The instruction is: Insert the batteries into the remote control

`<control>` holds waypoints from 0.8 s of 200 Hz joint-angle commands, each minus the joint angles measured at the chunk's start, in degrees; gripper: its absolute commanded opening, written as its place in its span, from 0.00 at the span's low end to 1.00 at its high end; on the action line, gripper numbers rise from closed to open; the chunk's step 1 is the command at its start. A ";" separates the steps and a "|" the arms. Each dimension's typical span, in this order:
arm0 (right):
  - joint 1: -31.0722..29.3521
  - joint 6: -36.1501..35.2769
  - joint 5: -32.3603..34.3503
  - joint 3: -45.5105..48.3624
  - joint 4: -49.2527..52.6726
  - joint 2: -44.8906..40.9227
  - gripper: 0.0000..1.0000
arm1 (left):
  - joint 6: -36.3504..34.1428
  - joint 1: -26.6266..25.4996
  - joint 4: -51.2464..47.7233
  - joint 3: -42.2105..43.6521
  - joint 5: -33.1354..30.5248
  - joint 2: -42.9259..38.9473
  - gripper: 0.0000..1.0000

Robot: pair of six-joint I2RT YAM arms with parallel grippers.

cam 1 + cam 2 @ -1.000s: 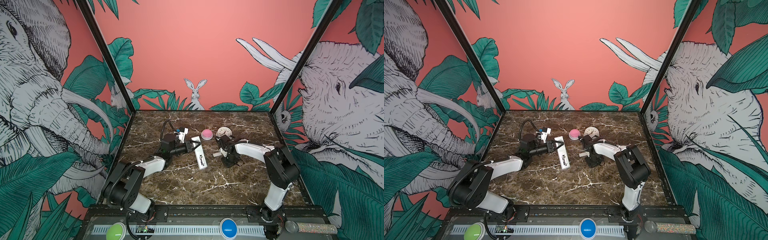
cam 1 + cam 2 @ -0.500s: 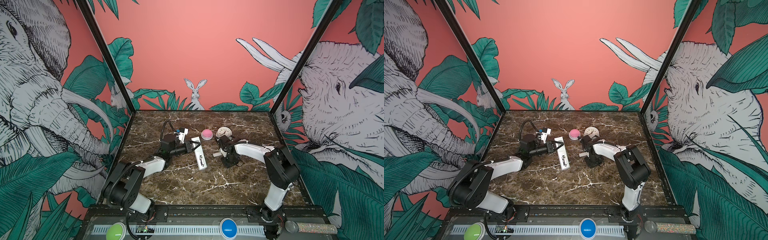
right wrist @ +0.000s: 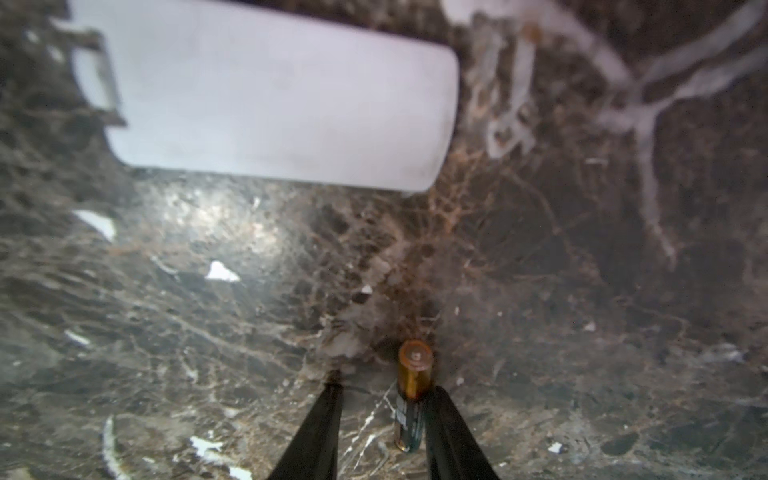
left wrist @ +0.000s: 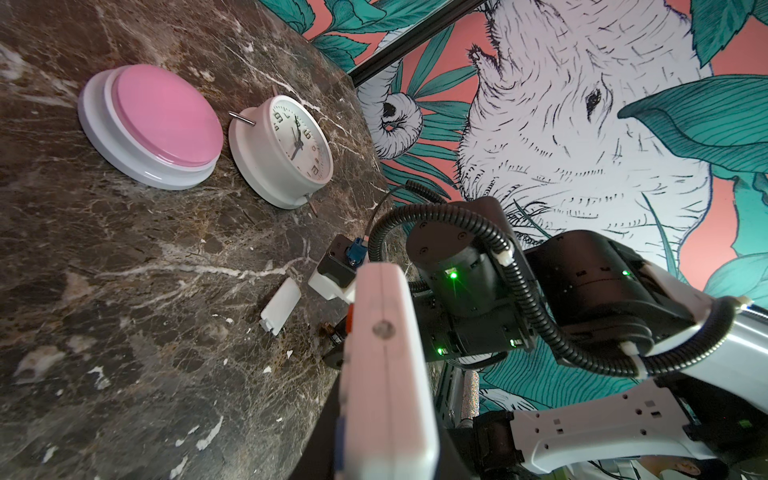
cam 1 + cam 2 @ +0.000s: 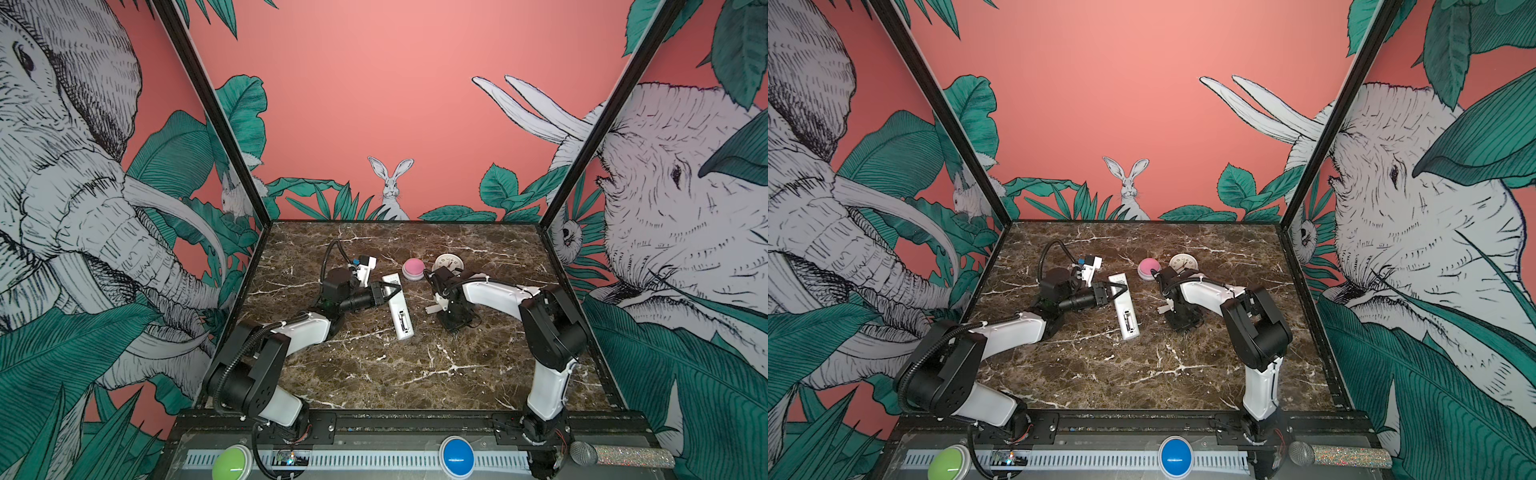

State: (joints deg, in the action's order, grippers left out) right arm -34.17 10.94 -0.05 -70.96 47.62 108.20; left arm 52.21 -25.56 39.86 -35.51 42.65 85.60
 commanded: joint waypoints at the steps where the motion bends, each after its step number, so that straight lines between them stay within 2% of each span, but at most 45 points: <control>1: 0.31 -0.52 -0.24 -1.11 -1.09 1.49 0.36 | -0.88 0.36 0.49 0.22 0.68 -2.36 0.00; 52: 1.26 -1.41 0.05 -2.24 -1.12 2.21 0.34 | -0.78 0.34 0.56 -0.29 0.68 -2.10 0.00; 105: 1.95 -2.56 0.62 -3.75 -0.81 3.32 0.36 | -0.79 0.34 0.14 -0.70 0.78 -2.02 0.00; 160: 2.37 -3.12 0.82 -6.25 -1.10 4.38 0.33 | -0.70 0.33 0.13 -0.88 0.59 -1.76 0.00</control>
State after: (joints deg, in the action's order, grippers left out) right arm -32.23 8.34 -0.58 -75.90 47.51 111.50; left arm 51.83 -25.56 39.68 -35.51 42.65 85.47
